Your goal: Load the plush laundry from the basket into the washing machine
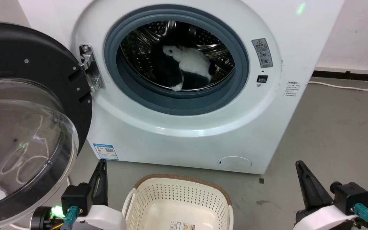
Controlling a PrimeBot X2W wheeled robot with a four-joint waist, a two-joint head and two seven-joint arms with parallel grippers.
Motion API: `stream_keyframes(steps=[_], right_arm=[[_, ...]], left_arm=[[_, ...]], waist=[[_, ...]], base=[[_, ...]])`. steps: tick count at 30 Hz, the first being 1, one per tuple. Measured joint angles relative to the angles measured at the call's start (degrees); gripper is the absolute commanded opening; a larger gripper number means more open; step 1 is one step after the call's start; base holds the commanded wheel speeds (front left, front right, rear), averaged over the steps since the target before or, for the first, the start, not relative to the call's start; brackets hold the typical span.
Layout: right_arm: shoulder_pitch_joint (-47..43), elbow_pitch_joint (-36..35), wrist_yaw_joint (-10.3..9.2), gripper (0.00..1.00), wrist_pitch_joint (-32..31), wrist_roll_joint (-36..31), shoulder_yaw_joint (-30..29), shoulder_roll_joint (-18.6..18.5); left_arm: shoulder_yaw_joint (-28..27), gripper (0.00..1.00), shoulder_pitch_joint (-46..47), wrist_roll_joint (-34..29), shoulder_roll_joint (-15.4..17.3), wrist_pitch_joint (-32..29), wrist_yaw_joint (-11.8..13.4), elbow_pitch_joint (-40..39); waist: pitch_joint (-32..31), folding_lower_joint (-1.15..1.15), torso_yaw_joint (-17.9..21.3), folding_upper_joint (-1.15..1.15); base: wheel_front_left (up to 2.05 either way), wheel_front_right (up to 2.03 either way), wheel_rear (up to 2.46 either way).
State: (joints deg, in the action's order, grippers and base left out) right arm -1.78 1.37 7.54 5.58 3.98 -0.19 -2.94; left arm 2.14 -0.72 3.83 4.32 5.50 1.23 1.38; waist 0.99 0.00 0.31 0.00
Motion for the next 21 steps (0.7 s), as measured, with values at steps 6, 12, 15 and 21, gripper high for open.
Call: stream_keyframes(steps=[6, 12, 15, 21], right_arm=[[0.1, -0.2, 0.0, 0.0, -0.9, -0.5, 0.0, 0.0], [0.3, -0.3, 0.0, 0.0, -1.5, -0.9, 0.1, 0.0], [0.3, -0.3, 0.0, 0.0, -1.9, -1.1, 0.1, 0.0], [0.3, -0.5, 0.0, 0.0, -2.5, -1.7, 0.1, 0.0]], left_arm=[[-0.4, 0.0, 0.0, -0.4, -0.1, -0.8, -0.2, -0.1], [-0.7, 0.0, 0.0, -0.7, -0.2, -1.5, -0.3, -0.3], [-0.8, 0.0, 0.0, -1.1, -0.3, -1.8, -0.4, -0.3], [-1.0, 0.0, 0.0, -1.4, -0.5, -2.5, -0.4, -0.5]], waist=[[-0.1, 0.0, 0.0, 0.0], [-0.3, 0.0, -0.1, 0.0], [-0.3, 0.0, -0.1, 0.0], [-0.5, 0.0, -0.1, 0.0]], base=[[0.0, 0.0, 0.0], [0.0, 0.0, 0.0], [0.0, 0.0, 0.0], [0.0, 0.0, 0.0]])
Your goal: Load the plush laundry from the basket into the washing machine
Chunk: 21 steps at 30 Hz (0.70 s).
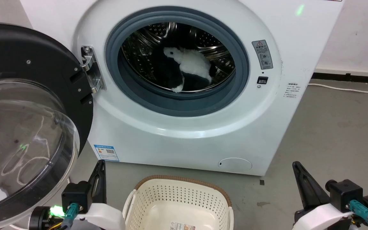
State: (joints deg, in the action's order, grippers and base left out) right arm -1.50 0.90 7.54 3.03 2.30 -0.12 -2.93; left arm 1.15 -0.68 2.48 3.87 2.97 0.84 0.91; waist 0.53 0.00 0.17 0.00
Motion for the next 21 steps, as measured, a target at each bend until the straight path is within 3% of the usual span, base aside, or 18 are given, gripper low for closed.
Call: stream_keyframes(steps=[21], right_arm=[[0.8, -0.5, 0.0, 0.0, -2.5, -1.5, 0.1, 0.0]], left_arm=[[-0.7, 0.0, 0.1, -1.9, -0.8, -2.4, -0.5, -0.5]], waist=[[-0.5, 0.0, -0.1, 0.0]], base=[[0.0, 0.0, 0.0]])
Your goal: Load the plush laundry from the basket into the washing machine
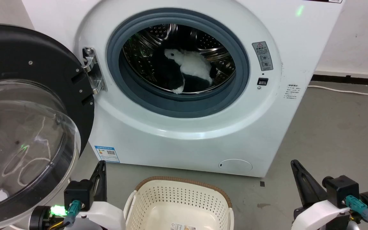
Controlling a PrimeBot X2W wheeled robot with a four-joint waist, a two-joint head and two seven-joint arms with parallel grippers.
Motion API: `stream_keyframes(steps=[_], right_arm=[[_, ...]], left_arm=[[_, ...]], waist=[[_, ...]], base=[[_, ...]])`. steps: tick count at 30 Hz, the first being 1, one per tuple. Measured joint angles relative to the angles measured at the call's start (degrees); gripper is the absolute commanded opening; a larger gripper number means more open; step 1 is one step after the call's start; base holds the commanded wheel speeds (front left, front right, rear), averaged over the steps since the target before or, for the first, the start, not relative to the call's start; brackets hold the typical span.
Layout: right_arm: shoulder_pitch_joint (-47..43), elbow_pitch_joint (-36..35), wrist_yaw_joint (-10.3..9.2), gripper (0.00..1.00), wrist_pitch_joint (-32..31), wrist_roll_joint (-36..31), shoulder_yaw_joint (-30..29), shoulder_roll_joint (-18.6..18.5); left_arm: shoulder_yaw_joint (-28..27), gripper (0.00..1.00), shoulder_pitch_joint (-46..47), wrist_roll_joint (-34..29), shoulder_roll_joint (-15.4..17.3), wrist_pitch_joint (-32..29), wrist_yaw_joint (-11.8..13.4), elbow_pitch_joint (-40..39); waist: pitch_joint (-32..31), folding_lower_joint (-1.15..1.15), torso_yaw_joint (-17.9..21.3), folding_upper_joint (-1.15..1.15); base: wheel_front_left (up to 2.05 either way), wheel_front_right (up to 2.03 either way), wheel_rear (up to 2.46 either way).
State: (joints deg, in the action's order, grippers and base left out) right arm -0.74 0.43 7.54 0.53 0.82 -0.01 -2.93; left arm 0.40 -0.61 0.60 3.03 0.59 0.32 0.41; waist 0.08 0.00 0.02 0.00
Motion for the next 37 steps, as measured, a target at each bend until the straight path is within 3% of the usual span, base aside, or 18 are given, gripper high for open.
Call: stream_keyframes(steps=[37], right_arm=[[0.1, -0.2, 0.0, 0.0, -0.5, -0.4, 0.0, 0.0]], left_arm=[[-0.4, 0.0, 0.1, -0.5, -0.2, -0.6, -0.1, -0.1]], waist=[[-0.1, 0.0, 0.0, 0.0]], base=[[0.0, 0.0, 0.0]])
